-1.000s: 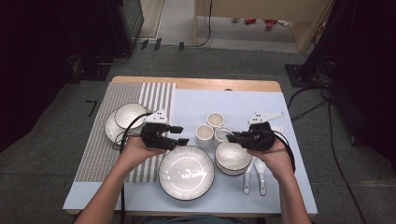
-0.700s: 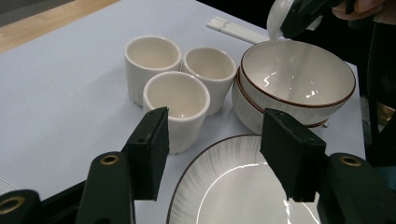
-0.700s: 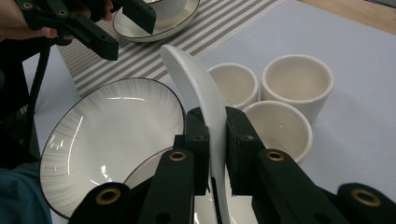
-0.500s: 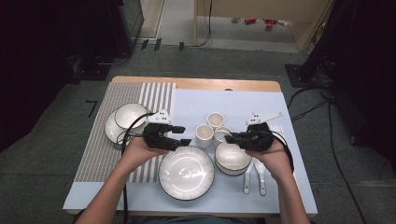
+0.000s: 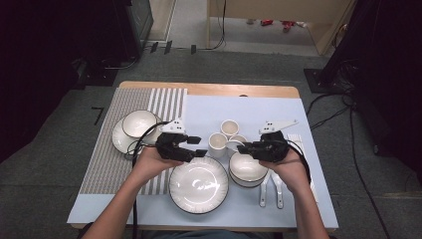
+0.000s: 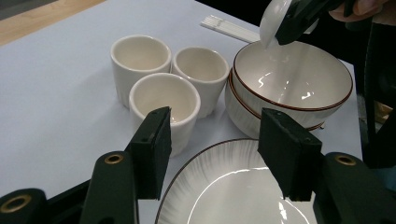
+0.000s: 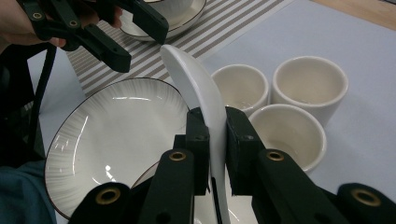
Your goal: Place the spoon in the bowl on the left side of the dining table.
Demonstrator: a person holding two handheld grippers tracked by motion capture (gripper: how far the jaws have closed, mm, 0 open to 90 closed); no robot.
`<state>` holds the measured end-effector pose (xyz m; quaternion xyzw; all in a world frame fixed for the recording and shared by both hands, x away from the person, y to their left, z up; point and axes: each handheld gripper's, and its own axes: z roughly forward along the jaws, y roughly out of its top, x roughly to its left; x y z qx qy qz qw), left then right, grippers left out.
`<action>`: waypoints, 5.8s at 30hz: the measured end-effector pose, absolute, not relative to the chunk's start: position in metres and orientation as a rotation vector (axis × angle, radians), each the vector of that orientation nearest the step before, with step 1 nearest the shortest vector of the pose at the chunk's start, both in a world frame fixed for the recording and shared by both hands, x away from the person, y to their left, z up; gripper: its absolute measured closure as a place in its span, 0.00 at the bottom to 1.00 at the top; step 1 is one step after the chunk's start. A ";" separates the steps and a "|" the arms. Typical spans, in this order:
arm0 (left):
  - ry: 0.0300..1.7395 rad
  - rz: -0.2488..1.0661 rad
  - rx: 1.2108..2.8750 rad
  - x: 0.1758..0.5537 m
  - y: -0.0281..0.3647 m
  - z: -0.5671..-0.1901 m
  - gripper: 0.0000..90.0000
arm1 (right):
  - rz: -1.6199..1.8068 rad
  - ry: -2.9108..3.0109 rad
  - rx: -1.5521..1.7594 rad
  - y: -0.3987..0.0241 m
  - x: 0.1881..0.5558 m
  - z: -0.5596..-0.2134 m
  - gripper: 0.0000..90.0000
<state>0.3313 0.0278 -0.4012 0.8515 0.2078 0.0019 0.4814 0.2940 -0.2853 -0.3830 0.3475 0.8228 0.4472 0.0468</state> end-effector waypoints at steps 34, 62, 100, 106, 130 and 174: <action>0.461 -0.006 2.069 0.327 0.012 -0.397 0.53 | 1.358 2.551 1.020 -0.270 0.296 -0.382 0.90; 0.409 -0.022 2.049 0.321 0.006 -0.396 0.64 | 1.364 2.591 0.969 -0.256 0.293 -0.383 0.90; 0.372 -0.032 2.050 0.317 0.002 -0.396 0.86 | 1.342 2.643 0.933 -0.237 0.290 -0.389 0.90; 0.366 -0.014 2.053 0.316 0.002 -0.395 0.90 | 1.348 2.646 0.937 -0.237 0.290 -0.390 0.90; 0.402 0.033 2.055 0.313 0.002 -0.389 0.93 | 1.383 2.635 0.954 -0.236 0.291 -0.390 0.88; 0.517 -0.030 2.025 0.324 0.017 -0.386 0.94 | 1.424 2.568 0.946 -0.243 0.291 -0.387 0.74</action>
